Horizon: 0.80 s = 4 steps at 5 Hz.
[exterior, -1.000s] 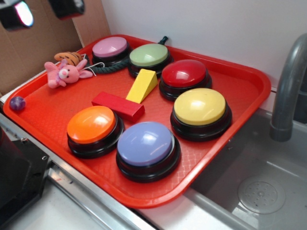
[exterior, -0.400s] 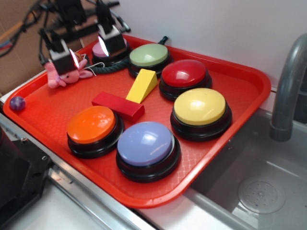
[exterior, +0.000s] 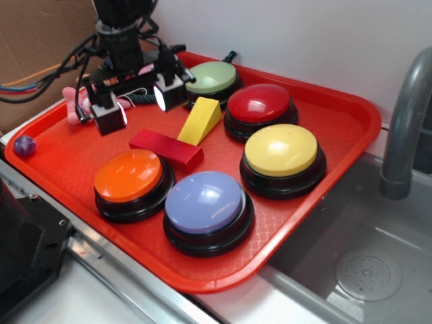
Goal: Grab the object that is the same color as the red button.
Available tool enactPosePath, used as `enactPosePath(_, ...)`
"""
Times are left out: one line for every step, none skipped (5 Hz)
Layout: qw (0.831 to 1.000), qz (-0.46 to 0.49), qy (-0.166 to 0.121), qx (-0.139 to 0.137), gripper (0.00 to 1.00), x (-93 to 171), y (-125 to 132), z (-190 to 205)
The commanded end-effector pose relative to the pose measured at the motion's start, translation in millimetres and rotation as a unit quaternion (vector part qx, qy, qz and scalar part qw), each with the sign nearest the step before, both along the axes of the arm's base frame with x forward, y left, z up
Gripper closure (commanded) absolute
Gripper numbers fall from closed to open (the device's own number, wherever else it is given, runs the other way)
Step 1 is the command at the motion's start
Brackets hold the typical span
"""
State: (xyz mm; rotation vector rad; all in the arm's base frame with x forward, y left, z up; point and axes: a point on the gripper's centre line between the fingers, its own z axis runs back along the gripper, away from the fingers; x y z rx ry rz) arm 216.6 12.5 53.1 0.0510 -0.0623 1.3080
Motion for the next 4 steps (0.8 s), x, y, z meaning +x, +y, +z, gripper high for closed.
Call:
enactPosePath(1.000,0.006,-0.019,0.017,0.00,-6.4,11.4,-15.6)
enactPosePath(1.000,0.009,-0.027,-0.002,0.00,-6.0,15.2,-25.7)
enactPosePath(0.998,0.026,-0.050,-0.028,0.00,-7.8,18.8,-31.9)
enactPosePath(0.996,0.051,-0.063,-0.037,0.46,-9.1,22.2,-34.5)
